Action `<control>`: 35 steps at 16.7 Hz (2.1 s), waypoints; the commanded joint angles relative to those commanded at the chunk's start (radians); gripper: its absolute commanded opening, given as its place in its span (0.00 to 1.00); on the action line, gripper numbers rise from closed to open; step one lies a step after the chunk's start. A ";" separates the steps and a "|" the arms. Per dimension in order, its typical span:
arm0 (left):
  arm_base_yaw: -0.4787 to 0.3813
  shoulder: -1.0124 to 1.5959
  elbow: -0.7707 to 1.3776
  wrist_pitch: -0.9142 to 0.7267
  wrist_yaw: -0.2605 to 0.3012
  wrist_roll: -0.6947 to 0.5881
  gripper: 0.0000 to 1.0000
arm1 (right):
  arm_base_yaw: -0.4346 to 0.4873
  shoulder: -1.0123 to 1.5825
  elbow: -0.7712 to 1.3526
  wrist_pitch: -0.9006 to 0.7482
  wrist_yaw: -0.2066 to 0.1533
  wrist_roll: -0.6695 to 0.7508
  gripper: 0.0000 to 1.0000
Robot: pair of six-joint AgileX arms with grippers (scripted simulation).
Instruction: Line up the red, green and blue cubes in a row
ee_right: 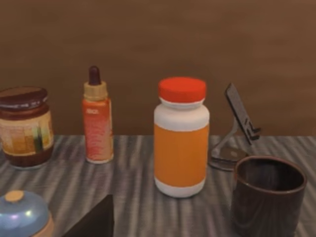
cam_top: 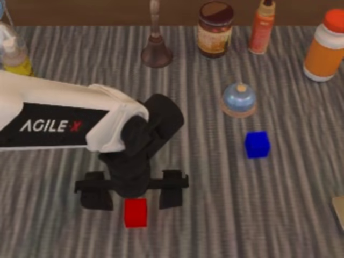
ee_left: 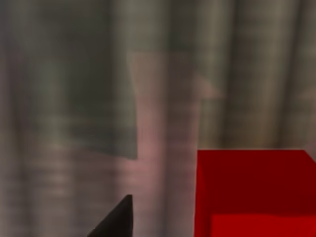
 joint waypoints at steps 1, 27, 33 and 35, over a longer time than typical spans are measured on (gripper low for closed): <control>0.000 0.000 0.000 0.000 0.000 0.000 1.00 | 0.000 0.000 0.000 0.000 0.000 0.000 1.00; 0.054 0.012 0.325 -0.332 0.002 0.210 1.00 | 0.000 0.000 0.000 0.000 0.000 0.000 1.00; 0.169 0.257 0.648 -0.460 0.015 0.718 1.00 | 0.000 0.000 0.000 0.000 0.000 0.000 1.00; 0.215 0.345 0.762 -0.507 0.020 0.929 1.00 | 0.000 0.000 0.000 0.000 0.000 0.000 1.00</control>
